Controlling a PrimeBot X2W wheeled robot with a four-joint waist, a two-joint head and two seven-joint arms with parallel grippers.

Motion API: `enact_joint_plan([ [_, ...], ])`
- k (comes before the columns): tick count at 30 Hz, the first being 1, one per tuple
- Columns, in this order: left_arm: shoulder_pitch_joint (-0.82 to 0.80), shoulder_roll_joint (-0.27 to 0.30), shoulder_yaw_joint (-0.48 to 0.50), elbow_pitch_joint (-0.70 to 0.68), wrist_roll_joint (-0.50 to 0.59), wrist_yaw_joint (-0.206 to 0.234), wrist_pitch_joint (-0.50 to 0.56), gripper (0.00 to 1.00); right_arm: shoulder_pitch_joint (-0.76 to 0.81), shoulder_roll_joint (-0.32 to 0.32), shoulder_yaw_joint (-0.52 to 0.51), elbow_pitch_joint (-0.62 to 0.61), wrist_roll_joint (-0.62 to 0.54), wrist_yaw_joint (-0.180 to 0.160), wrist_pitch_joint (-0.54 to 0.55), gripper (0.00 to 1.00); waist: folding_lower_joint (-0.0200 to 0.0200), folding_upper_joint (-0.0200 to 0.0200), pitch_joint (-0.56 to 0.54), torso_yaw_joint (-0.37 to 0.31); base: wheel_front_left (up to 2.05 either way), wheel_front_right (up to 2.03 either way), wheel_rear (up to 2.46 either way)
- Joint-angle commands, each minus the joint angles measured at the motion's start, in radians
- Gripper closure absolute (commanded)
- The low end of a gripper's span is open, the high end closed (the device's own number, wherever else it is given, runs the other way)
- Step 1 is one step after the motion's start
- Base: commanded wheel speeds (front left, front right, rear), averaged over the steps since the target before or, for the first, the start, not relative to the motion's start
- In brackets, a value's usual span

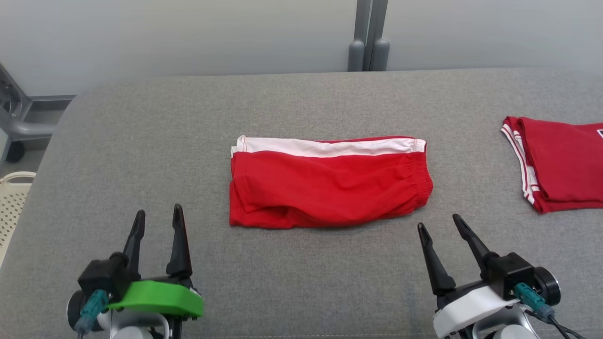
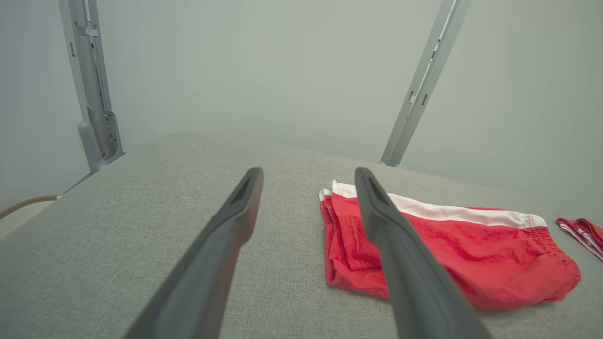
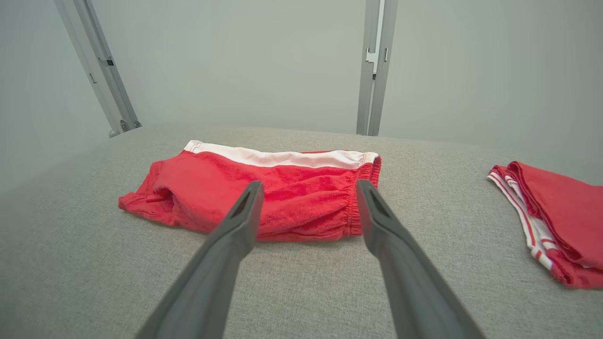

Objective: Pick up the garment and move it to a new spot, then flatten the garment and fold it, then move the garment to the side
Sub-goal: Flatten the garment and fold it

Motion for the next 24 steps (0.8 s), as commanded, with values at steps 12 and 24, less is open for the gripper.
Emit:
enact_joint_plan([
  [12, 0.196, 0.021, 0.008, -0.037, 0.12, 0.01, 0.007, 0.0, 0.031, -0.001, -0.077, 0.01, 0.018, -0.002, -0.033, 0.0, 0.0001, 0.0, -0.049, 0.018, 0.0, 0.0, 0.0],
  [24, 0.246, 0.058, 0.01, -0.046, 0.111, 0.021, 0.055, 0.0, 0.063, -0.001, -0.148, 0.042, 0.006, -0.002, -0.042, 0.0, 0.0001, 0.0, -0.061, 0.033, 0.0, 0.0, 0.0],
])
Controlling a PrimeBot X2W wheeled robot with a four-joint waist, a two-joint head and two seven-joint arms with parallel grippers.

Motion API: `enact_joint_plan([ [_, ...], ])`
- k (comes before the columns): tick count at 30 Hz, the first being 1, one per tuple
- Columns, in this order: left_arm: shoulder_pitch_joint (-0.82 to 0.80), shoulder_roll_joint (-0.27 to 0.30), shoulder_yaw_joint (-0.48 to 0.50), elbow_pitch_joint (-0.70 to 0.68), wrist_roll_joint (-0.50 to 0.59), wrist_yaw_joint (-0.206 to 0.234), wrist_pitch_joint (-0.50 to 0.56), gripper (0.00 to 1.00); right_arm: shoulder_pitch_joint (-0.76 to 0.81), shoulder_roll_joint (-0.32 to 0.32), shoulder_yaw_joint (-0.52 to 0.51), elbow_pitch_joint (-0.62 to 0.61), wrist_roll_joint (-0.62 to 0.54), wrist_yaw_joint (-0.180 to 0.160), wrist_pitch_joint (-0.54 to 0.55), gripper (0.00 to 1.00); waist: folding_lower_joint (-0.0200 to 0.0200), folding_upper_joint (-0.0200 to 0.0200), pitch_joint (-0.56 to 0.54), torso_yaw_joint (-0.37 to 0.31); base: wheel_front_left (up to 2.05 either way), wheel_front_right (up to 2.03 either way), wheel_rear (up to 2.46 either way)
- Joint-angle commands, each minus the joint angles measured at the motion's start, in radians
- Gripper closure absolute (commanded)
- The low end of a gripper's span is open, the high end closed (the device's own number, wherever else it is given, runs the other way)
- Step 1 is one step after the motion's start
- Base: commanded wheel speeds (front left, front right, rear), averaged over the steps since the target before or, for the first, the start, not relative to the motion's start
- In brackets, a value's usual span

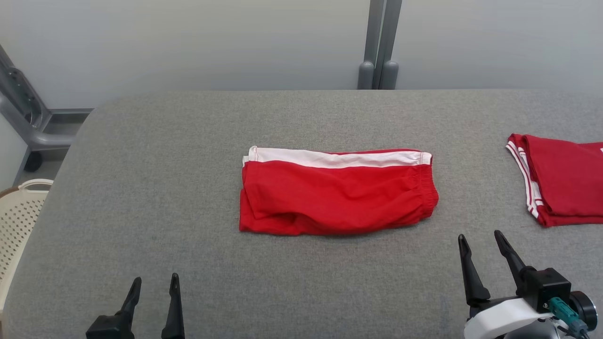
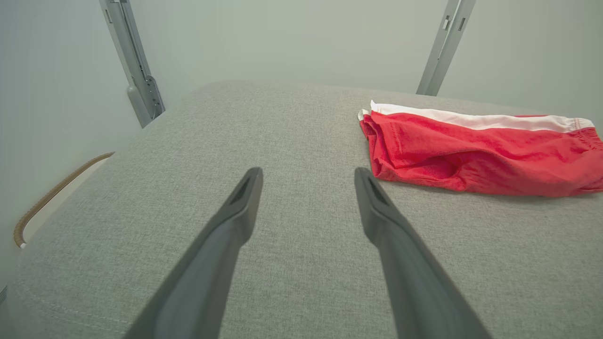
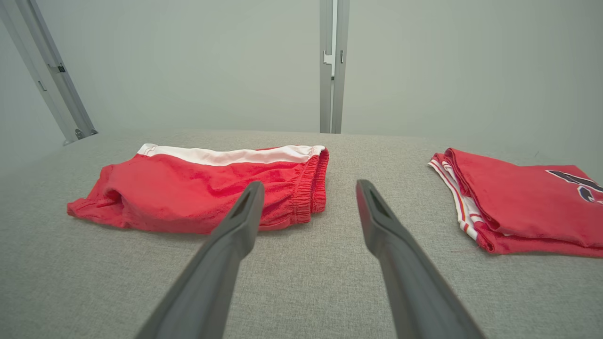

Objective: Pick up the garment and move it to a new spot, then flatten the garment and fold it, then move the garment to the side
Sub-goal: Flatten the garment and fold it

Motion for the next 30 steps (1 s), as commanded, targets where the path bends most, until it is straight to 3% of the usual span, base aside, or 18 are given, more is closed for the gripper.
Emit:
enact_joint_plan([
  [1, 0.017, 0.008, 0.006, -0.008, -0.004, 0.008, -0.002, 0.0, 0.016, -0.001, -0.008, 0.006, -0.002, -0.002, -0.007, 0.0, 0.0001, 0.0, -0.003, 0.002, 0.0, 0.0, 0.0],
  [23, 0.02, 0.03, 0.001, -0.035, -0.011, 0.027, 0.018, 0.0, -0.012, -0.001, 0.0, 0.023, -0.024, -0.002, 0.013, 0.0, 0.0001, 0.0, 0.009, -0.001, 0.0, 0.0, 0.0],
  [30, 0.017, 0.033, -0.002, -0.041, -0.015, 0.032, 0.026, 0.0, -0.145, -0.001, -0.022, 0.03, -0.032, -0.002, 0.254, 0.0, 0.0001, 0.0, 0.026, -0.014, 0.0, 0.0, 0.0],
])
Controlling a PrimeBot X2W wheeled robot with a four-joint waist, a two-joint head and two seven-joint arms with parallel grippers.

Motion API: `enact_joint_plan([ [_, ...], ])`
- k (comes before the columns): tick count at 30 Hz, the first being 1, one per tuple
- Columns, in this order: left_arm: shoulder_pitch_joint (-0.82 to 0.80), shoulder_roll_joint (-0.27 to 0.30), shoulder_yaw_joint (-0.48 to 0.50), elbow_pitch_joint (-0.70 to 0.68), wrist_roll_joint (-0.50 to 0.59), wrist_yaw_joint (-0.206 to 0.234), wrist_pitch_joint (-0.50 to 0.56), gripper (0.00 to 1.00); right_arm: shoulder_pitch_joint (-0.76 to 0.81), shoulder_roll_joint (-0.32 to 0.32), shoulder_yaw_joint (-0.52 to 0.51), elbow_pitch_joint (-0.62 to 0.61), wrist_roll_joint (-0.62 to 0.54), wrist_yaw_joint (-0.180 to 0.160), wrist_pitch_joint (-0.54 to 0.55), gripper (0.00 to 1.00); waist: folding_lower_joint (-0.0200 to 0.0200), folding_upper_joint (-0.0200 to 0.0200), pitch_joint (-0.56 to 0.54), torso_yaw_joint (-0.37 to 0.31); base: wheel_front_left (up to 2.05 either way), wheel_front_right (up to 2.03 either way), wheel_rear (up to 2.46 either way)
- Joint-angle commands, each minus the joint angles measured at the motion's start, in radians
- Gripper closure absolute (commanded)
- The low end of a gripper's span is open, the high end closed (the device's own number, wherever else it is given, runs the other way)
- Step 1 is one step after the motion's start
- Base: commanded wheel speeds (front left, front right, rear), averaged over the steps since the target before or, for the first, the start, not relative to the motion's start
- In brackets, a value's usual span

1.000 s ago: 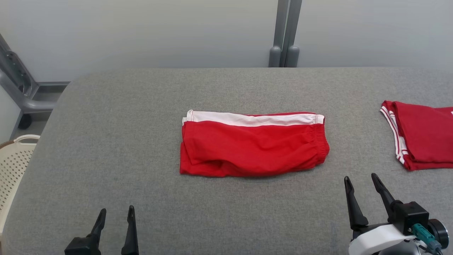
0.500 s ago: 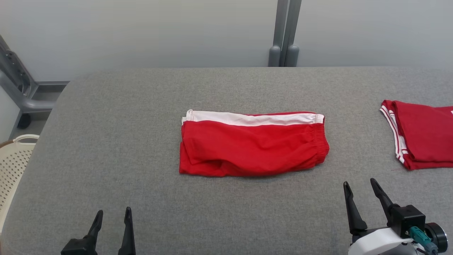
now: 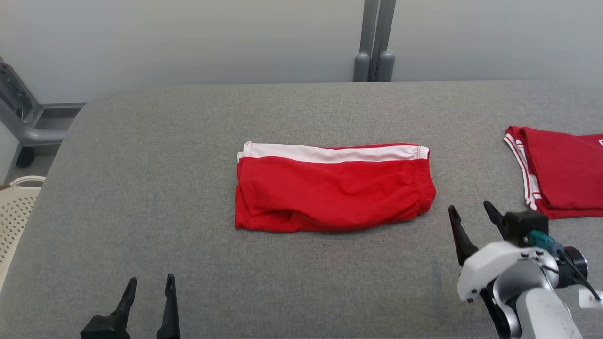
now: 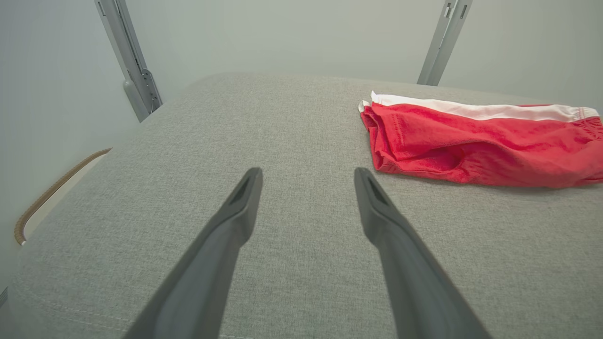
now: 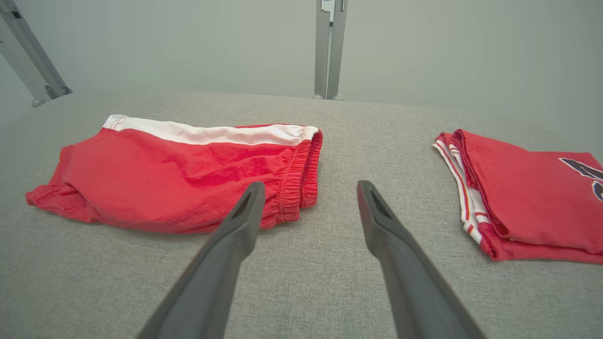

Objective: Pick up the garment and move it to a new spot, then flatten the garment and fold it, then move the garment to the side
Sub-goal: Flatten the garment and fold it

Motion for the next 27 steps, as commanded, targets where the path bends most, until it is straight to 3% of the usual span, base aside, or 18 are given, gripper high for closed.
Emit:
enact_joint_plan([
  [1, -0.009, 0.006, 0.001, -0.005, -0.001, 0.006, 0.004, 0.0, -0.031, -0.001, 0.002, 0.0, 0.0, -0.002, 0.055, 0.0, 0.0, 0.0, 0.008, -0.002, 0.0, 0.0, 0.0],
  [3, -0.025, 0.006, -0.009, -0.005, -0.002, -0.003, 0.011, 0.0, -0.1, -0.014, 0.058, 0.023, 0.008, -0.001, 0.237, 0.0, 0.0, 0.0, 0.024, 0.001, 0.0, 0.0, 0.0],
  [11, -0.072, 0.008, -0.03, 0.001, 0.009, -0.014, 0.011, 0.0, -0.294, -0.046, 0.026, 0.114, 0.027, -0.001, 0.548, 0.0, 0.0, 0.0, 0.082, 0.034, 0.0, 0.0, 0.0],
  [17, -0.105, 0.011, -0.05, 0.008, 0.017, -0.028, 0.009, 0.0, -0.423, -0.055, -0.01, 0.194, 0.006, -0.001, 0.647, 0.0, 0.0, 0.0, 0.141, 0.067, 0.0, 0.0, 0.0],
  [27, -0.154, -0.003, -0.076, 0.028, 0.028, -0.041, -0.013, 0.0, -0.52, -0.08, -0.06, 0.285, -0.039, -0.001, 0.674, 0.0, 0.0, 0.0, 0.211, 0.121, 0.0, 0.0, 0.0],
])
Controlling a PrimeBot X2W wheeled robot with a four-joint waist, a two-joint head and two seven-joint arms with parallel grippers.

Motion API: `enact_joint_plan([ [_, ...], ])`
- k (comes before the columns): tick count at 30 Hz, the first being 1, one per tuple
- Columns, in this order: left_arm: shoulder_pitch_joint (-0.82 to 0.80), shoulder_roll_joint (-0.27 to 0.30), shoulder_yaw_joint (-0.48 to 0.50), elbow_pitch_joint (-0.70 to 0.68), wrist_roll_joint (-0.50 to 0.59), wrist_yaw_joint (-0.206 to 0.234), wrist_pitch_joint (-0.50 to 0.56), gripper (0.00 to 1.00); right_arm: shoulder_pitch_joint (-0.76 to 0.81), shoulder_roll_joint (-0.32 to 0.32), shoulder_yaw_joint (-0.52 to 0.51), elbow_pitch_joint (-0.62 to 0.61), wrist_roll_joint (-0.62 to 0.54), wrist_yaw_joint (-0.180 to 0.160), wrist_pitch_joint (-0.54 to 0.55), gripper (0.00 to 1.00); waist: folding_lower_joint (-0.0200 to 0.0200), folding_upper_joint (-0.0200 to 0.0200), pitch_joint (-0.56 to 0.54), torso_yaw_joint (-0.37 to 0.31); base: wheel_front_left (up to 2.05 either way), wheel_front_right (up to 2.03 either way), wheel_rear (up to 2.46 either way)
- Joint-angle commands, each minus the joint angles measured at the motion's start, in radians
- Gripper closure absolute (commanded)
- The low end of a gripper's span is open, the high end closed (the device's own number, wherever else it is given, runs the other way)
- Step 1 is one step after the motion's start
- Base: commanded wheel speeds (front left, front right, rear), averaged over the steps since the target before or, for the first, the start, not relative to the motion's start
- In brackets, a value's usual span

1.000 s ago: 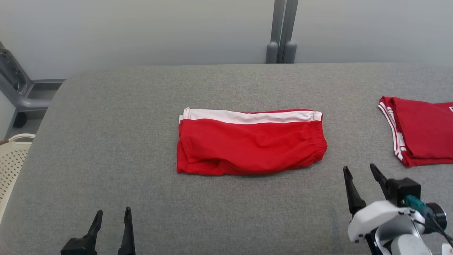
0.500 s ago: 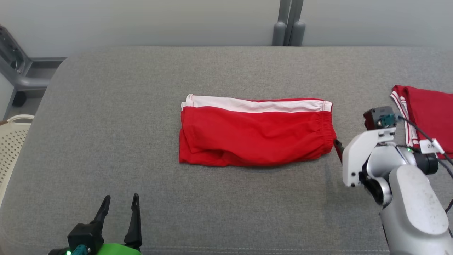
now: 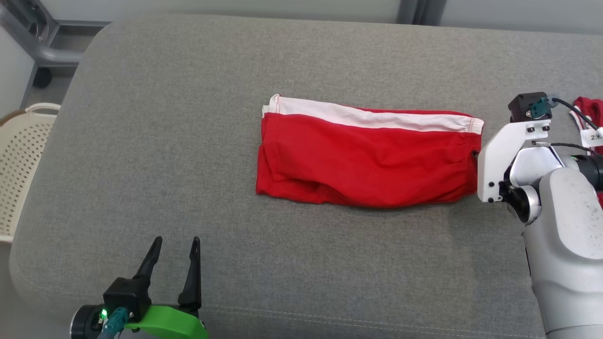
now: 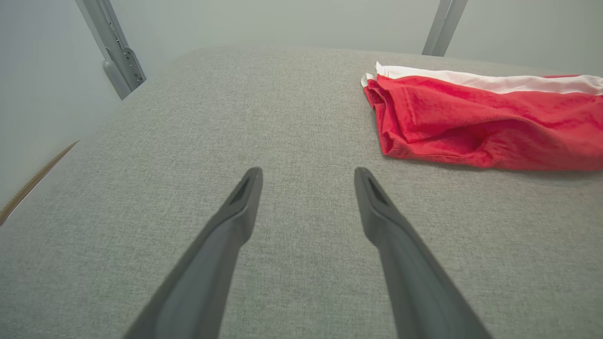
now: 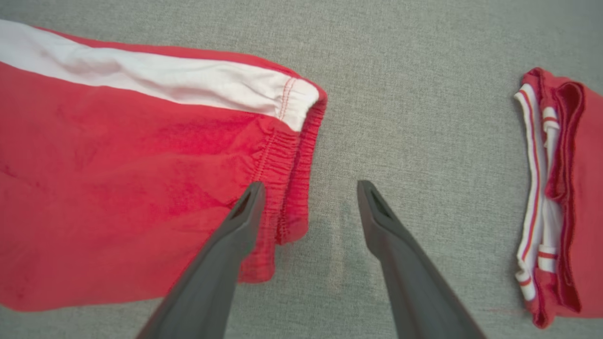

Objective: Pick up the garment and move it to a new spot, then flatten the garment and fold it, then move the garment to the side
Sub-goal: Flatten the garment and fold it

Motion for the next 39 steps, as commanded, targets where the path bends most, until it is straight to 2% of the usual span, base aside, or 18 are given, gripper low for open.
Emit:
enact_joint_plan([
  [1, -0.02, -0.004, 0.0, 0.005, 0.009, -0.002, -0.009, 0.0, -0.012, -0.003, -0.005, 0.011, 0.004, -0.001, -0.007, 0.0, -0.0001, 0.0, 0.035, 0.03, 0.0, 0.0, 0.0],
  [9, -0.041, -0.01, -0.01, 0.022, 0.004, -0.005, -0.023, 0.0, 0.0, 0.002, -0.048, 0.021, -0.031, -0.001, 0.005, 0.0, -0.0001, 0.0, 0.062, 0.042, 0.0, 0.0, 0.0],
  [21, -0.054, -0.002, -0.021, 0.034, -0.005, -0.009, -0.019, 0.0, -0.026, 0.045, -0.093, 0.069, 0.036, -0.001, 0.048, 0.0, -0.0001, 0.0, 0.089, 0.058, 0.0, 0.0, 0.0],
  [27, -0.064, -0.004, -0.028, 0.036, -0.011, -0.01, -0.014, 0.0, -0.068, 0.062, -0.117, 0.107, 0.063, -0.001, 0.112, 0.0, -0.0001, 0.0, 0.105, 0.07, 0.0, 0.0, 0.0],
  [28, -0.066, -0.006, -0.03, 0.037, -0.011, -0.01, -0.015, 0.0, -0.076, 0.064, -0.124, 0.113, 0.066, -0.001, 0.12, 0.03, -0.0001, 0.0, 0.107, 0.072, 0.0, 0.0, 0.0],
  [29, -0.068, -0.007, -0.032, 0.038, -0.01, -0.01, -0.015, 0.0, -0.084, 0.067, -0.133, 0.117, 0.064, -0.001, 0.127, 0.32, -0.0001, 0.0, 0.108, 0.074, 0.0, 0.0, 0.0],
  [30, -0.071, -0.008, -0.034, 0.039, -0.011, -0.011, -0.015, 0.0, -0.091, 0.069, -0.139, 0.121, 0.06, -0.001, 0.134, 0.57, -0.0001, 0.0, 0.11, 0.077, 0.0, 0.0, 0.0],
  [32, -0.074, -0.01, -0.036, 0.043, -0.013, -0.013, -0.015, 0.0, -0.101, 0.072, -0.149, 0.125, 0.049, -0.001, 0.142, 0.88, -0.0001, 0.0, 0.112, 0.082, 0.0, 0.0, 0.0],
  [33, -0.076, -0.011, -0.038, 0.045, -0.014, -0.014, -0.014, 0.0, -0.108, 0.071, -0.155, 0.126, 0.04, -0.001, 0.144, 1.0, -0.0001, 0.0, 0.113, 0.084, 0.0, 0.0, 0.0],
  [39, -0.079, -0.012, -0.041, 0.052, -0.021, -0.015, -0.018, 0.0, -0.128, 0.071, -0.185, 0.127, 0.01, -0.001, 0.15, 1.0, -0.0001, 0.0, 0.112, 0.09, 0.0, 0.0, 0.0],
])
